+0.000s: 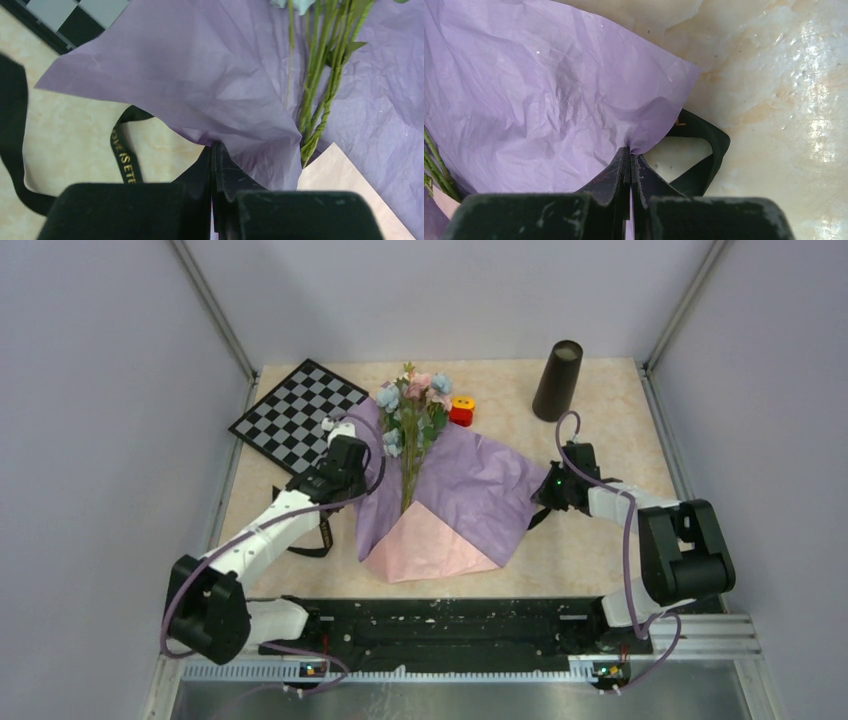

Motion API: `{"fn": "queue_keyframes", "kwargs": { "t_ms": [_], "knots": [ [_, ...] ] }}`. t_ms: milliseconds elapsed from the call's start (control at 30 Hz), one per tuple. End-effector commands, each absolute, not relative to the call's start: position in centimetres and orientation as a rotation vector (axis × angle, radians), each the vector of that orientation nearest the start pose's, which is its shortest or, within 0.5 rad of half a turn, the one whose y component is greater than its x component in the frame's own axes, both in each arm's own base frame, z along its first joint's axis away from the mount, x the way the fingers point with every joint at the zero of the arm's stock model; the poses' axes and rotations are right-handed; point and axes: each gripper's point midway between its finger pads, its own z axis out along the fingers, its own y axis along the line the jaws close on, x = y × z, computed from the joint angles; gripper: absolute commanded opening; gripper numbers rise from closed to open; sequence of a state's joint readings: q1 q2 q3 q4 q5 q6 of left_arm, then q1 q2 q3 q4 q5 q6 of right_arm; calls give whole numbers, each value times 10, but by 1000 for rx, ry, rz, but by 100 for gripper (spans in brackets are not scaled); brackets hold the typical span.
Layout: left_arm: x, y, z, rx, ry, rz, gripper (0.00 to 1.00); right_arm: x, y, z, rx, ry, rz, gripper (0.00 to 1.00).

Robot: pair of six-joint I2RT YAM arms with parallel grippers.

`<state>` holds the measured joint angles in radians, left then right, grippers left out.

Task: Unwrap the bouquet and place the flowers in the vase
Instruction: Unfold the wrapping paper at the center of the board.

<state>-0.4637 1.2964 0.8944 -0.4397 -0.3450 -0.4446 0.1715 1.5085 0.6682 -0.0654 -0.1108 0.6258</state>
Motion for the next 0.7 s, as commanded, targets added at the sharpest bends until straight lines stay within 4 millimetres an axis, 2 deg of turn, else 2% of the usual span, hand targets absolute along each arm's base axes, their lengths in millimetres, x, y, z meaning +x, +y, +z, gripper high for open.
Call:
{"fn": "queue_keyframes", "kwargs": {
  "t_ms": [0,100,233,667],
  "knots": [
    [296,-86,123,-301,2334,-61,0,328,91,14,554,2478,414,0],
    [285,-73,127,-401,2316,-87,0,329,91,14,554,2475,409,0],
    [276,-67,140,-475,2252,-132,0,329,89,14,564,2471,399,0],
    [236,-22,150,-703,2139,-27,0,329,86,13,575,2464,380,0]
  ]
}}
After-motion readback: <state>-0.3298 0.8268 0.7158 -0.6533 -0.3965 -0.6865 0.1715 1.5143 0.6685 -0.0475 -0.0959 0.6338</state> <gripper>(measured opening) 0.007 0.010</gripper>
